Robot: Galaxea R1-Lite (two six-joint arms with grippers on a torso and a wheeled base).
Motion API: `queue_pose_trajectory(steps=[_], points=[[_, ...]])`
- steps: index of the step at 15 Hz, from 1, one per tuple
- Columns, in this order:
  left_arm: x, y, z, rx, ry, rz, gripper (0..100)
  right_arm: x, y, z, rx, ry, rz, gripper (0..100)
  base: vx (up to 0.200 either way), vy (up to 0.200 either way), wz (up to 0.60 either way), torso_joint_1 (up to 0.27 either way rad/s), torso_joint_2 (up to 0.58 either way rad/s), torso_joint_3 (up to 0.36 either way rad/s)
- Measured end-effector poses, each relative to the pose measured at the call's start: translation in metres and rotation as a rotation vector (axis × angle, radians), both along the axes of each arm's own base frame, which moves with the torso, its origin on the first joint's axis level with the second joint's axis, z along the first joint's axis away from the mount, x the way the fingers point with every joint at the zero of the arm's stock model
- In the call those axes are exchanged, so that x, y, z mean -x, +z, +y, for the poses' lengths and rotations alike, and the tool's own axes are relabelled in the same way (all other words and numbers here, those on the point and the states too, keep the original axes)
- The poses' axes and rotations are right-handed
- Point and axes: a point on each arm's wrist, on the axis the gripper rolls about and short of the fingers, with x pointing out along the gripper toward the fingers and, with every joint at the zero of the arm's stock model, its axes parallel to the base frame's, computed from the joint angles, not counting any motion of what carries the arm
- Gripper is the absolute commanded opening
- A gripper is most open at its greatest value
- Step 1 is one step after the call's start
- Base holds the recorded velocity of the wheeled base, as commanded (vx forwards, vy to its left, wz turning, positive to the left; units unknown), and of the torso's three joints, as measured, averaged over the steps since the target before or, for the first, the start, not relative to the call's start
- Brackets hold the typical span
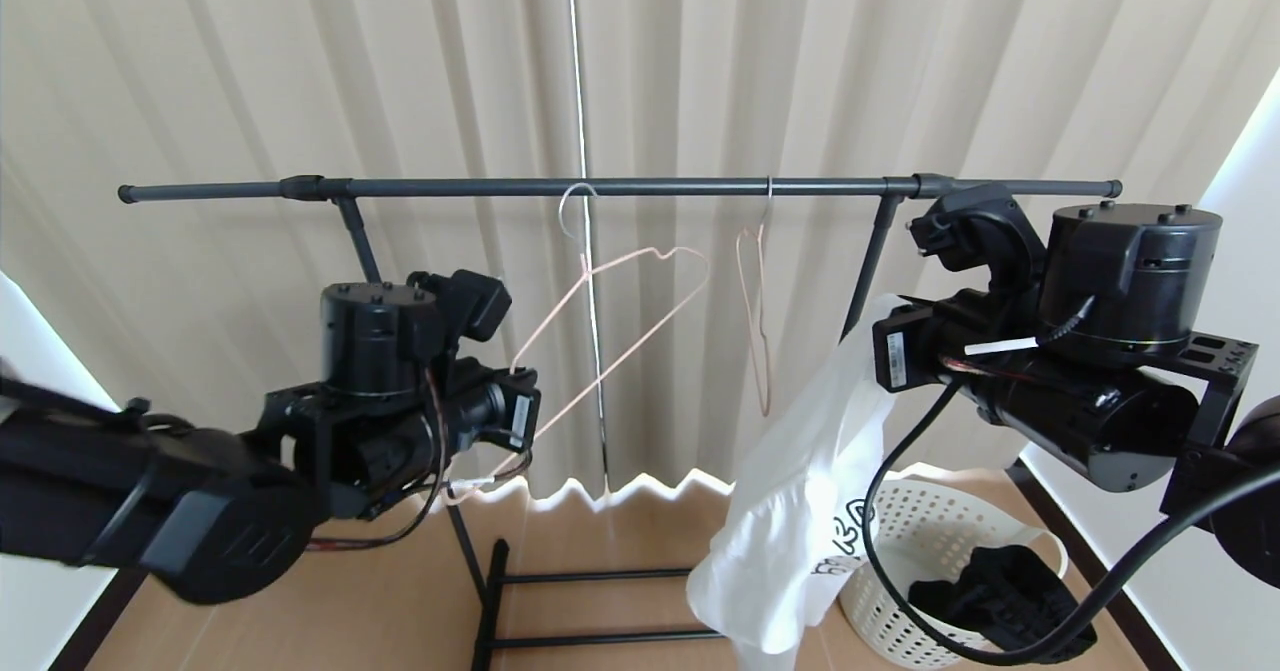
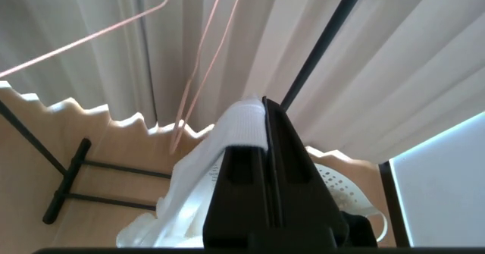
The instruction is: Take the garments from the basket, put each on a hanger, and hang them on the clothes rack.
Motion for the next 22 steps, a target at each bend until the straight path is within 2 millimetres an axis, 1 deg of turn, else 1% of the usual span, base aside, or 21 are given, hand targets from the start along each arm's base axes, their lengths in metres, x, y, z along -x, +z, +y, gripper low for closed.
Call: queue_pose_trajectory(steps=[2,4,7,9,11,16,19,22], points=[[0.038,-0.002,0.010,-0.059,-0.058,0.007,0,-0.004,-0.003,0.002,0.012,-0.026,0.007,0,0.000,0.000,0.00,0.000,0.00,0.000],[0.063,-0.001,0.016,-0.080,-0.103,-0.008,0,-0.009,-0.006,0.004,0.021,-0.052,0.010,0,0.000,0.000,0.00,0.000,0.00,0.000],[0.085,0.003,0.019,-0.056,-0.183,-0.030,0,-0.014,-0.010,0.004,0.035,-0.068,0.018,0,0.000,0.000,0.00,0.000,0.00,0.000],[0.098,0.002,0.020,-0.053,-0.256,-0.027,0,-0.020,-0.012,0.001,0.045,-0.116,0.018,0,0.000,0.000,0.00,0.000,0.00,0.000],[0.105,0.001,0.022,-0.078,-0.305,-0.040,0,-0.030,-0.013,-0.003,0.053,-0.177,0.014,0,0.000,0.000,0.00,0.000,0.00,0.000],[0.114,0.004,0.021,-0.075,-0.395,-0.063,0,-0.039,-0.017,-0.004,0.055,-0.201,0.016,0,0.000,0.000,0.00,0.000,0.00,0.000],[0.113,0.006,0.017,-0.070,-0.406,-0.071,0,-0.043,-0.019,-0.002,0.040,-0.206,-0.012,0,0.000,0.000,0.00,0.000,0.00,0.000],[0.112,0.003,0.011,-0.072,-0.424,-0.057,0,-0.043,-0.022,0.000,0.045,-0.204,-0.006,0,0.000,0.000,0.00,0.000,0.00,0.000]])
